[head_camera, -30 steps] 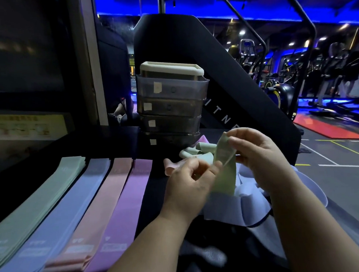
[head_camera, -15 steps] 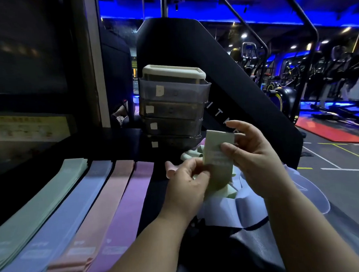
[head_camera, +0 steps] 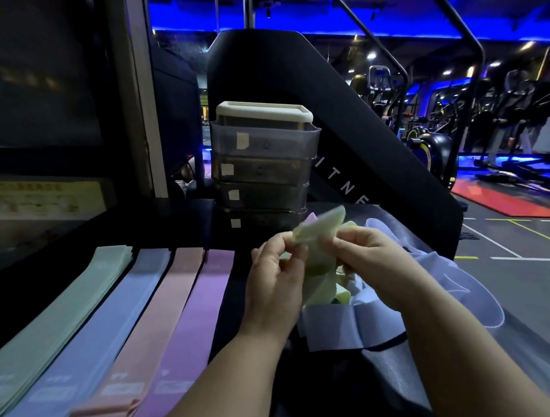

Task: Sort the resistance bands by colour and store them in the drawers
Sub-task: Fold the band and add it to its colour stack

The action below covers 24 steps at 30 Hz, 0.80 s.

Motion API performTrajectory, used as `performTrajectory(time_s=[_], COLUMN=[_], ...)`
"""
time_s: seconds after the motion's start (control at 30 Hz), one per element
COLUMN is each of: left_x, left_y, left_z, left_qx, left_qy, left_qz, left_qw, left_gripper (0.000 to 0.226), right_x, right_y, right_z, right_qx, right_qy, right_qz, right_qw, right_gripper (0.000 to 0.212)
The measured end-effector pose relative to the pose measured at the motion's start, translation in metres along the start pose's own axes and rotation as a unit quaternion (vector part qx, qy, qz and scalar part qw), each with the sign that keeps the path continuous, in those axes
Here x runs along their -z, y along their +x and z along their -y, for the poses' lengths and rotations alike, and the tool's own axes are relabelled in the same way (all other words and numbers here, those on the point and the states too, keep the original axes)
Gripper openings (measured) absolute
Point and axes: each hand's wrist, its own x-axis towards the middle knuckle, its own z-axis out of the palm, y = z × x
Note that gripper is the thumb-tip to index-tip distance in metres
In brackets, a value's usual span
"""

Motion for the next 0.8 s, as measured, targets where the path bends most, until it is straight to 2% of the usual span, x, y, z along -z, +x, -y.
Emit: performTrajectory(time_s=[0.03,0.13,0.23,0.3,0.4,0.47,0.53,0.67,0.77,0.8], left_x=[0.000,-0.002,-0.005,-0.007,-0.007,-0.004,-0.003,-0.001,0.001,0.002], left_y=[0.002,0.001,-0.007,-0.010,-0.010,-0.008,-0.006,-0.003,-0.001,-0.001], left_z=[0.002,0.002,-0.002,-0.006,-0.014,-0.012,-0.008,-0.003,-0.002,-0.002], left_qx=[-0.008,-0.003,-0.024,-0.035,-0.042,-0.044,-0.035,-0.083,-0.107,-0.105], left_qy=[0.012,0.053,0.106,0.165,0.275,0.322,0.322,0.330,0.300,0.288], left_qz=[-0.001,0.014,0.061,0.074,0.053,0.052,0.050,0.013,-0.019,-0.029], left_qw=[1.000,0.998,0.992,0.983,0.959,0.944,0.945,0.940,0.948,0.952], left_gripper=[0.031,0.027,0.051,0.057,0.036,0.032,0.025,0.015,0.005,0.008], right_x=[-0.001,-0.006,-0.003,0.002,0.007,0.012,0.017,0.020,0.027,0.030], right_y=[0.000,0.000,0.002,0.004,0.007,0.008,0.009,0.008,0.007,0.007], right_z=[0.001,0.005,0.007,0.006,0.003,0.003,0.004,0.006,0.005,0.005], right_qx=[0.013,0.034,0.067,0.091,0.114,0.113,0.111,0.133,0.154,0.156], right_qy=[-0.002,0.040,0.104,0.129,0.186,0.233,0.267,0.298,0.312,0.316], right_qz=[-0.018,-0.086,-0.153,-0.186,-0.217,-0.239,-0.259,-0.268,-0.275,-0.283], right_qw=[1.000,0.995,0.980,0.970,0.952,0.936,0.922,0.907,0.896,0.892], right_gripper=[0.015,0.019,0.023,0.026,0.028,0.026,0.024,0.025,0.019,0.018])
